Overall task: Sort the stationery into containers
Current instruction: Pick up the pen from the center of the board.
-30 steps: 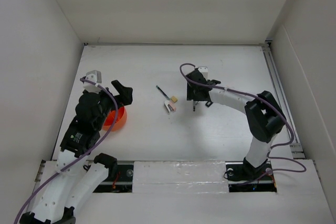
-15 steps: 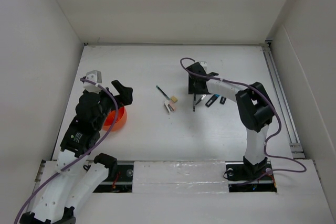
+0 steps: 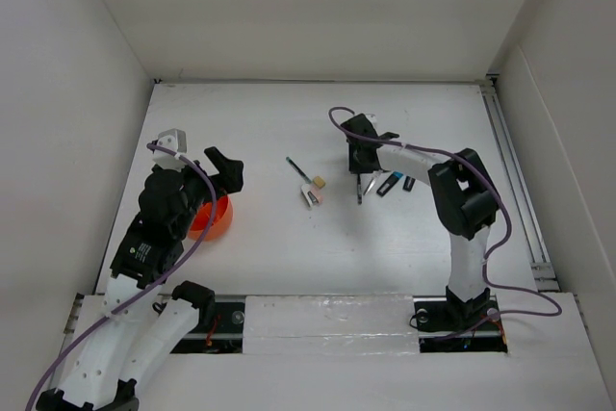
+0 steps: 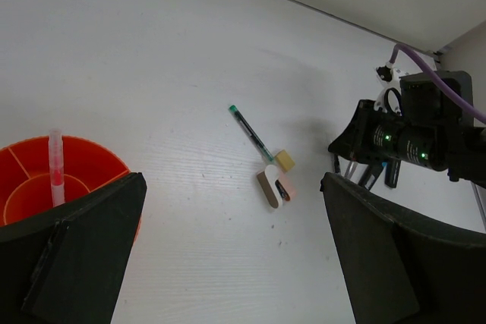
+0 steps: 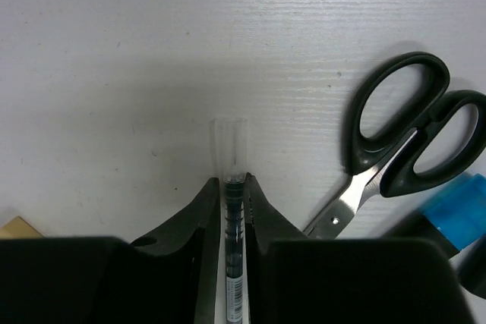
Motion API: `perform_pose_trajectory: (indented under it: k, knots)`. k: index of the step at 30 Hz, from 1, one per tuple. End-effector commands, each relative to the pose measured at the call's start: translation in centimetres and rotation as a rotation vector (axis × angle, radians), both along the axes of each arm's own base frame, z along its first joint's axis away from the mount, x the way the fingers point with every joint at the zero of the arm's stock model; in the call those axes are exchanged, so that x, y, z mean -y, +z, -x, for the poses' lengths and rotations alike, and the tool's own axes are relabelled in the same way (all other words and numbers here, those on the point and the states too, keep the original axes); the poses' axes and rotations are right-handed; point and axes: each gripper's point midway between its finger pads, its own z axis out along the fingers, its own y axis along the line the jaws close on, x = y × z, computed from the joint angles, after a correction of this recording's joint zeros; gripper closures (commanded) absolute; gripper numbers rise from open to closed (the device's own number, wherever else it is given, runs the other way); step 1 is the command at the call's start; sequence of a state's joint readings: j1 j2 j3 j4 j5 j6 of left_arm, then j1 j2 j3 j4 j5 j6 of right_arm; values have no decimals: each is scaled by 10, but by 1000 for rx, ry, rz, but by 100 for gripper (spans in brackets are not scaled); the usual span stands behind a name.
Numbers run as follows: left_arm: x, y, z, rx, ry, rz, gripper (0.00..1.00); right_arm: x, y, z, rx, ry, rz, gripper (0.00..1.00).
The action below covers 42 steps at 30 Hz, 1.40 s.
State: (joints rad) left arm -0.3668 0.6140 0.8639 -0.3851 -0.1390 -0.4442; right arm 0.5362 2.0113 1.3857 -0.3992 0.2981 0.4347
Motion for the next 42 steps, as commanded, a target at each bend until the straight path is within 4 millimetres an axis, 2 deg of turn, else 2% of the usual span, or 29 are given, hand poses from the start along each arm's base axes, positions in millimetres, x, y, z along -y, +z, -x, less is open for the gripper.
perform_pose_trajectory:
  k: [1,2,3,6,7,9,10,11,13,14,16,18,20,21,23,25,26,27,28,29,34,37,42]
  knots:
    - [3,6,-5,30,-9,-3,0,-3,-25,6,-64,24,-3,85]
    - [3,6,-5,30,-9,-3,0,-5,-25,7,-69,29,-10,89]
    - [3,4,-4,21,-9,-6,0,-4,-25,7,-69,36,-5,100]
    - [3,4,-4,21,-9,-6,0,-13,-22,7,-51,61,-60,100]
    - [3,4,-4,21,-9,-6,0,-20,-6,1,-6,71,-98,100]
    - [6,4,-3,21,-32,-10,0,-29,8,3,24,101,-160,100]
    - [8,4,-3,20,-43,-7,0,-34,34,0,78,115,-204,100]
    - [13,6,-2,31,-79,-3,0,-49,52,0,123,147,-264,100]
    - [22,11,2,54,-139,-6,0,-64,77,9,177,185,-328,100]
    - [28,11,4,61,-180,-3,0,-72,116,9,266,206,-393,100]
    - [51,12,14,68,-322,25,0,-89,148,22,330,237,-460,100]
    - [67,14,23,76,-438,29,0,-102,197,34,430,262,-556,100]
    - [74,15,26,78,-487,41,0,-119,224,53,475,293,-623,100]
    - [77,13,28,77,-505,45,0,-124,254,61,532,294,-690,100]
    - [84,16,34,87,-563,51,0,-139,273,82,573,315,-751,100]
    - [89,21,41,106,-608,63,0,-147,310,99,644,331,-863,100]
    - [91,21,43,105,-624,66,0,-158,312,115,640,363,-901,100]
    - [92,20,47,106,-640,70,0,-162,320,123,652,376,-937,100]
    - [94,25,51,129,-657,75,0,-166,338,130,696,390,-1003,100]
    - [97,28,54,139,-687,82,0,-173,347,144,709,427,-1044,100]
    - [93,37,60,180,-679,81,0,-191,358,173,705,512,-1146,100]
    - [95,39,62,189,-694,84,0,-194,358,184,712,557,-1182,100]
    - [96,34,58,169,-694,84,1,-196,371,197,734,621,-1263,100]
